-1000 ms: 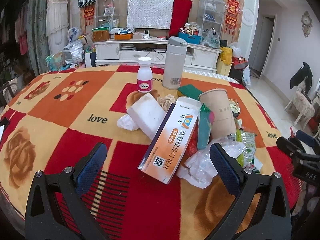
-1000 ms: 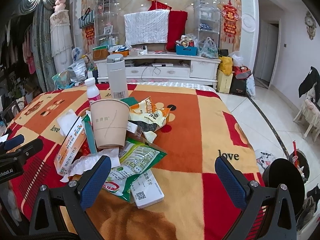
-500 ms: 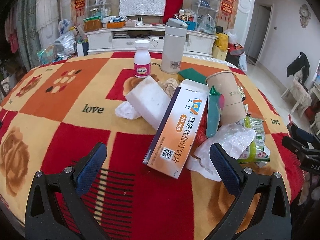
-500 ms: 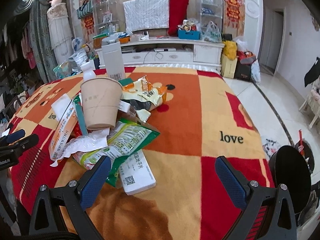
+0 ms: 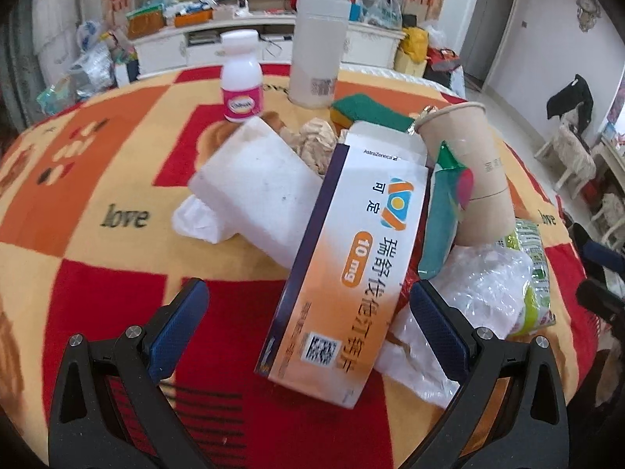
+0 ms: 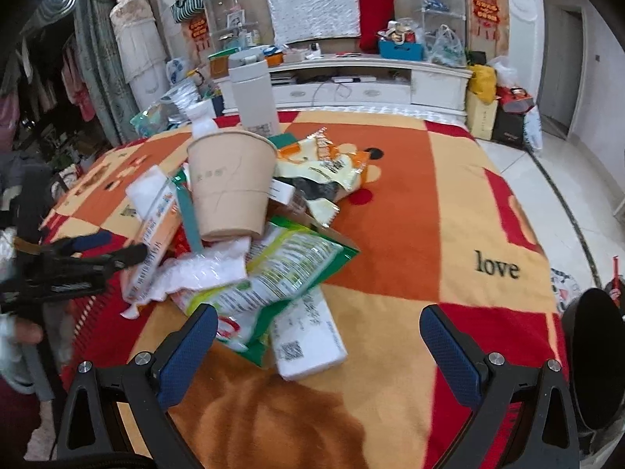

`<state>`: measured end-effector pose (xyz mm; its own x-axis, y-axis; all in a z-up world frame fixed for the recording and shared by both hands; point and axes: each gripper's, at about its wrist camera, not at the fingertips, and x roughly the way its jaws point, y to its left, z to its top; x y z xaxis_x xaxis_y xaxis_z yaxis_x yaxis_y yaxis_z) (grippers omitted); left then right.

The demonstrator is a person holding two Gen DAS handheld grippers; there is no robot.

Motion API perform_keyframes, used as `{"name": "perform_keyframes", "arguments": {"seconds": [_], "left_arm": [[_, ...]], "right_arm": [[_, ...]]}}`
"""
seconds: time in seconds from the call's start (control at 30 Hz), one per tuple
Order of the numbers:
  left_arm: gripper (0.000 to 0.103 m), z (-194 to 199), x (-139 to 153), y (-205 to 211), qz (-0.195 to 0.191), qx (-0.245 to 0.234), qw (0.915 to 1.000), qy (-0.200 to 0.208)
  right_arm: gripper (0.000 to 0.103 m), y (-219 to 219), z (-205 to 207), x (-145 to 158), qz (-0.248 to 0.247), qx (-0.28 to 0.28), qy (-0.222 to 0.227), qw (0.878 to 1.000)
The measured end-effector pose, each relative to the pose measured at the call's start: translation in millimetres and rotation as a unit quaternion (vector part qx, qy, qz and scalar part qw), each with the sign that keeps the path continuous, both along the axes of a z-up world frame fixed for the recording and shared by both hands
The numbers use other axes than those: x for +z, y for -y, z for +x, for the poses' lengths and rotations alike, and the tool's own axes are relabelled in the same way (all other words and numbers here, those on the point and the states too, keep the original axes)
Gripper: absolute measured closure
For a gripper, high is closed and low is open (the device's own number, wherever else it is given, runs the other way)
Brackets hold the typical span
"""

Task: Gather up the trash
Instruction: 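Grasp the white-orange medicine box with left tool while right tool grasps the paper cup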

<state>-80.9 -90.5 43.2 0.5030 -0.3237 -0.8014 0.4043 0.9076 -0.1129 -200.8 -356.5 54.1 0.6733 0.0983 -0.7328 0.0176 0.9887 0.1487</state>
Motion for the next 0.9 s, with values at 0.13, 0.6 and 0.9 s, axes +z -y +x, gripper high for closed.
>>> {"name": "perform_keyframes", "arguments": {"seconds": [0.13,0.6,0.9], "left_arm": [[0.010,9.3,-6.0,4.2,-0.005,-0.005,0.9999,-0.016],[0.046,1.7,3.7,-14.9,-0.017,0.005,0.9995,-0.026],[0.046,-20.0,37.1,-15.6,-0.027,0.001,0.9996,0.005]], "right_arm": [[0.000,-5.6,24.1,12.2,0.004,0.013,0.018,1.000],[0.012,-46.6,130.5,-16.3,0.079,0.073,-0.041,0.993],[0.067,-26.9,109.2,-5.5,0.137,0.064,-0.023,0.988]]}}
